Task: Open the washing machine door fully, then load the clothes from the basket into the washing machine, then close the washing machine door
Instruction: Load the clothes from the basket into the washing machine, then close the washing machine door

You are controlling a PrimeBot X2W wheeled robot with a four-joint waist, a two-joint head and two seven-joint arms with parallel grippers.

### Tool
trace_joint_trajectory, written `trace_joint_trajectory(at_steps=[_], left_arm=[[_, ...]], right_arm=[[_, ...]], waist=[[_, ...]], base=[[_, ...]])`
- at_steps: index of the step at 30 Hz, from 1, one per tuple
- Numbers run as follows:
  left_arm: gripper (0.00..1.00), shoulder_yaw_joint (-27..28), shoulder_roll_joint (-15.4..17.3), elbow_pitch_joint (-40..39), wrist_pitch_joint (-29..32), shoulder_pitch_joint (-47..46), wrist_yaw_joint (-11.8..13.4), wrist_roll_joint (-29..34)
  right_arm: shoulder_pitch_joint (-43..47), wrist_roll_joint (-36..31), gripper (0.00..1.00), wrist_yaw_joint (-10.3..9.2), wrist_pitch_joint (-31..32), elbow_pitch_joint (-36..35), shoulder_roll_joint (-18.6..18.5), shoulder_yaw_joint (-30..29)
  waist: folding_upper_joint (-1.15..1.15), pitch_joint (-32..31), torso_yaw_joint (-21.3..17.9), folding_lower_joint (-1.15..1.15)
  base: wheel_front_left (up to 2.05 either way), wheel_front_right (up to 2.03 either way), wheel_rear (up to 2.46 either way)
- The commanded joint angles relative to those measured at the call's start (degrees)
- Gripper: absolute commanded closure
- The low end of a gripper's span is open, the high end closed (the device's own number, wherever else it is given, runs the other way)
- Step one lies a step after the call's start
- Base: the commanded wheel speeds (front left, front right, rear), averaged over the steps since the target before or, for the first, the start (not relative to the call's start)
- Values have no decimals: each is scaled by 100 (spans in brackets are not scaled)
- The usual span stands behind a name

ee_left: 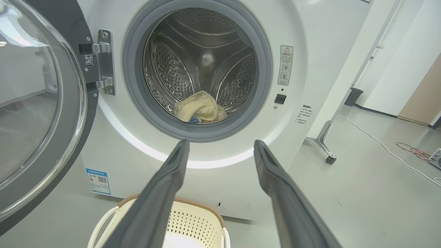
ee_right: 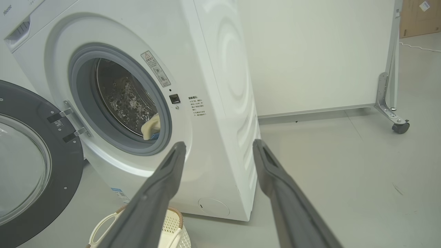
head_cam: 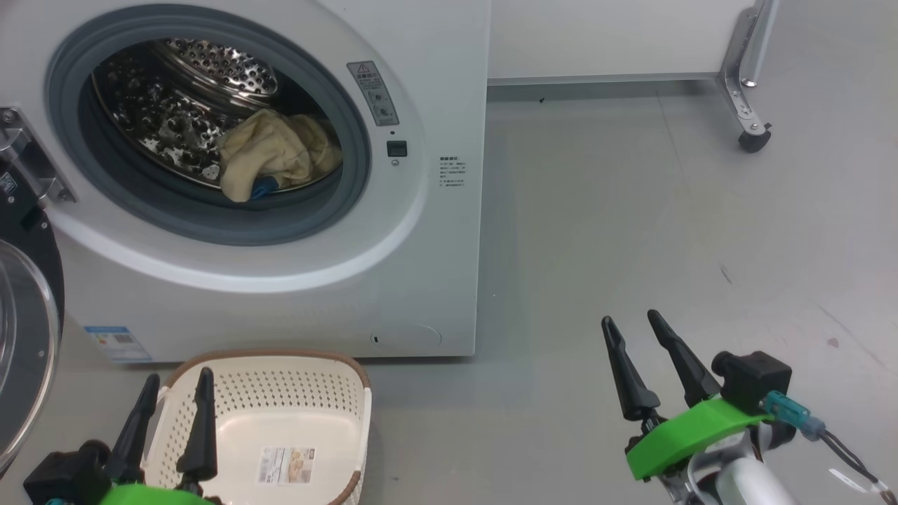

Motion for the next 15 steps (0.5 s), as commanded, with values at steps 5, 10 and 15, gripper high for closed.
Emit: trace_joint_trajectory(at_steps=[5, 10, 15], left_arm=[[0, 338, 23, -116, -56, -155, -48, 136], [0, 389, -50, -82, -56, -150, -62, 159], [0, 406, -105, -58, -56, -154, -68, 206]], right_arm=[[-169, 22, 0, 1, -55, -163, 12, 79], [-178, 19, 0, 1, -55, -163, 12, 59], [-179, 23, 0, 1, -55, -159, 12, 66]], waist=[[0, -5, -10, 0], [0, -6, -17, 0], [0, -10, -17, 0]], base=[[0, 0, 0], [0, 0, 0], [0, 0, 0]])
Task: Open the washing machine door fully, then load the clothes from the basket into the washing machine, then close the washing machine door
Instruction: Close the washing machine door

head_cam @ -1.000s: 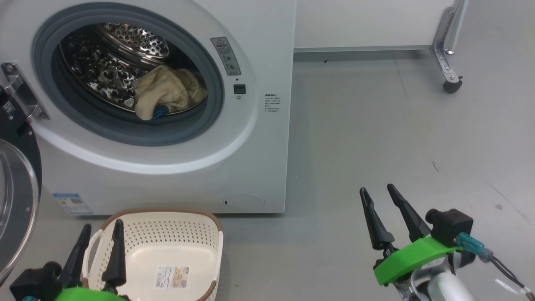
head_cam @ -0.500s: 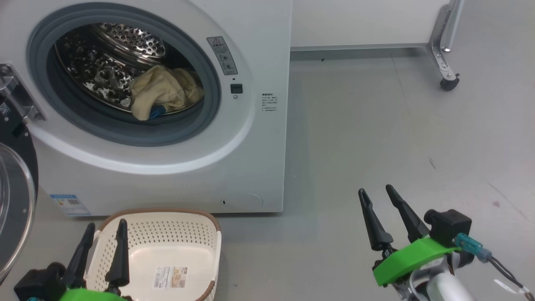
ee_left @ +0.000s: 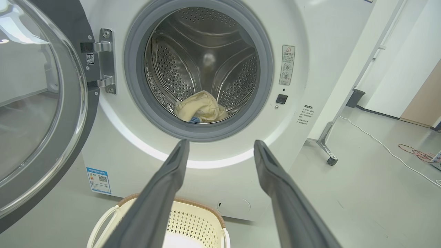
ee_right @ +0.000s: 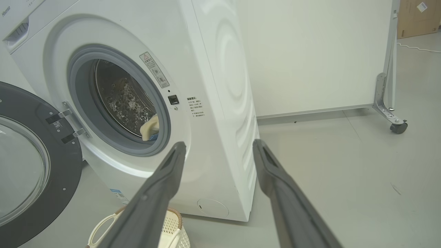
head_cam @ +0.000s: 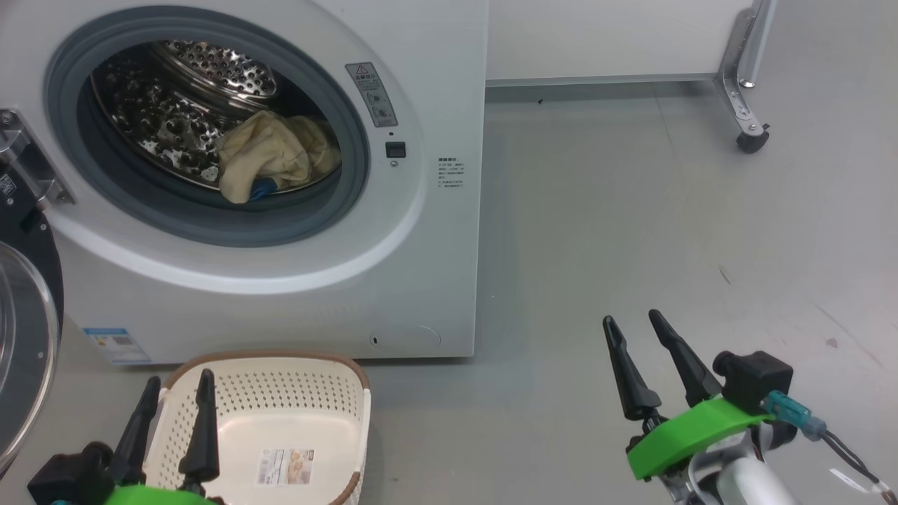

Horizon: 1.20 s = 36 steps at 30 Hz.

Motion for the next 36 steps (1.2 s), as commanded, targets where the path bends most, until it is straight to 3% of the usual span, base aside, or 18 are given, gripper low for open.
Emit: trace_joint_trajectory(at_steps=[1, 19, 36], left_arm=[[0, 280, 51, -145, -56, -156, -20, 77], [0, 292, -24, -73, -18, -163, -68, 10], [0, 290, 51, -104, -27, -155, -60, -11]], right_arm=[[-180, 22, 0, 1, -55, -158, 12, 87], [-194, 20, 0, 1, -55, -135, 12, 80], [-182, 5, 0, 1, -55, -159, 12, 62]], waist=[[0, -1, 0, 0], [0, 5, 9, 0], [0, 104, 17, 0]], base=[[0, 0, 0], [-15, 13, 2], [-175, 165, 10]])
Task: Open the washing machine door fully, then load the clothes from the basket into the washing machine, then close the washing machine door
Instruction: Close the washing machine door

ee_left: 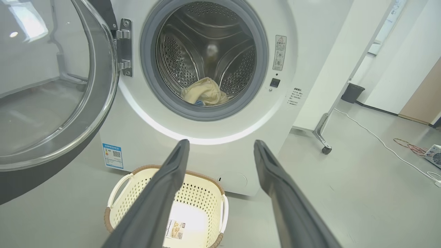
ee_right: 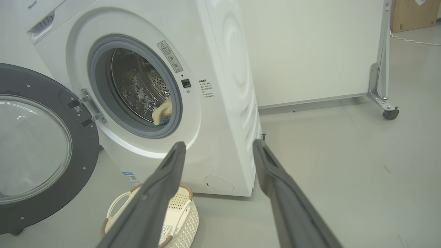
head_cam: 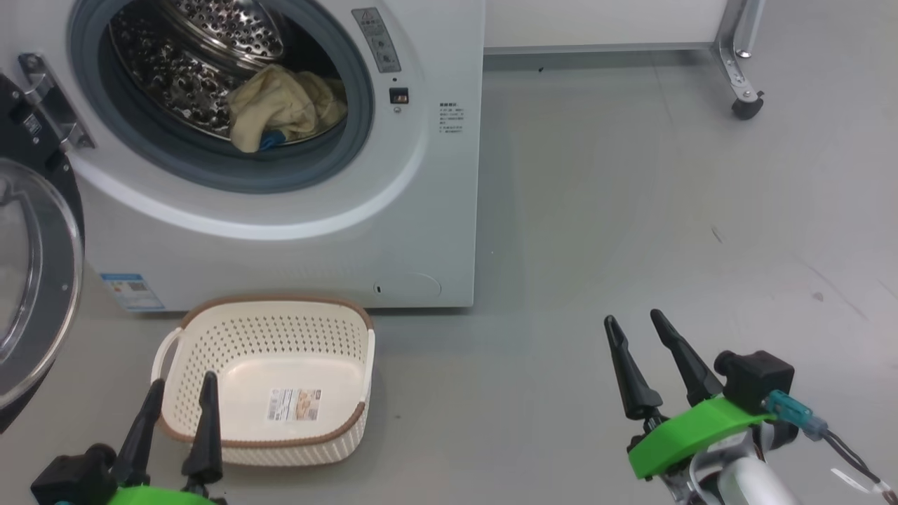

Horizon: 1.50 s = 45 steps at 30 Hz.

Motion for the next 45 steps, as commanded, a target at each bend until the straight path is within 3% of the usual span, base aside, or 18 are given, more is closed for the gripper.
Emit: trace_joint_trajectory(at_steps=[1, 13, 45], left_arm=[[0, 279, 121, -210, -42, -169, -19, -33], [0, 315, 94, -203, -61, -200, -27, 148], [0, 477, -81, -167, -65, -210, -192, 354]], right_arm=[[-180, 5, 0, 1, -55, -178, 11, 77], [-196, 3, 0, 1, -55, -178, 11, 85], [-204, 2, 0, 1, -55, -163, 11, 118]], waist=[[0, 4, 2, 0], [0, 34, 26, 0], [0, 61, 2, 0]], base=[[-217, 197, 20], [-119, 118, 0], [-2, 2, 0]])
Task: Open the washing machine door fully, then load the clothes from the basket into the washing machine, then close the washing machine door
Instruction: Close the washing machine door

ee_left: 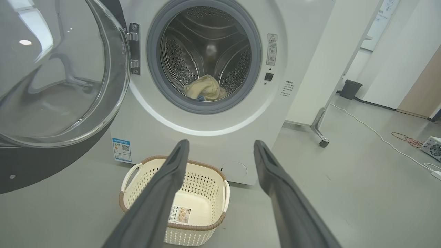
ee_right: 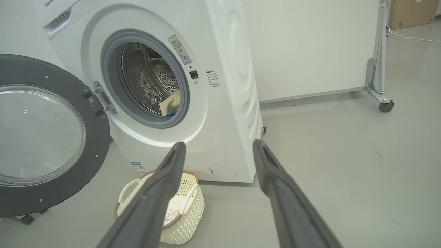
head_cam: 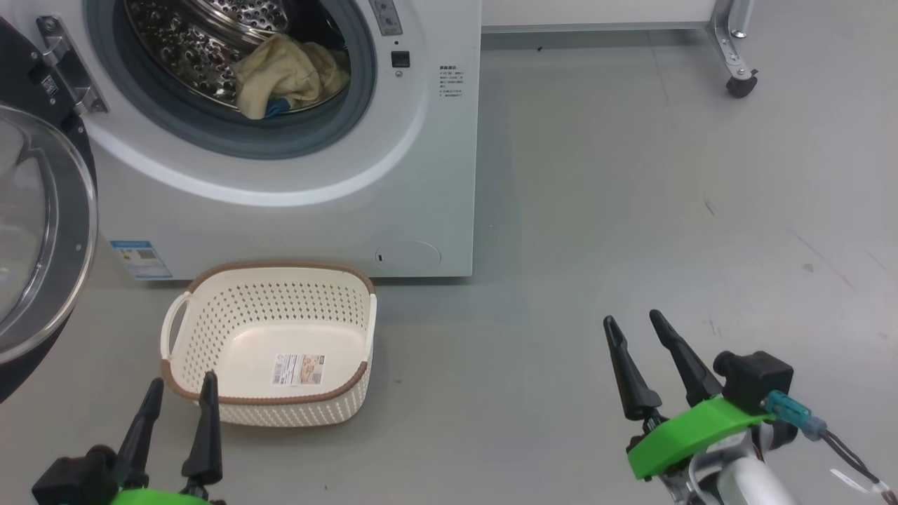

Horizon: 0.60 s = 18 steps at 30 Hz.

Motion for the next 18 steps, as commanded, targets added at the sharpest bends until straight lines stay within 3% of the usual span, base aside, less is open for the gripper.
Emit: trace_joint_trajectory(at_steps=[1, 10, 18], left_arm=[[0, 279, 54, -158, -63, -246, -8, 43], [0, 283, 2, -125, -63, -263, -39, 88], [0, 259, -8, -96, -63, -260, -35, 136]], right_arm=[[-208, 1, 0, 1, -55, -163, 10, 115], [-206, -8, 0, 1, -55, -142, 10, 142], [-158, 43, 0, 1, -55, -116, 10, 184]], waist=[[0, -1, -3, 0], [0, -15, 61, 0], [0, -118, 424, 0]], base=[[0, 0, 0], [0, 0, 0], [0, 0, 0]])
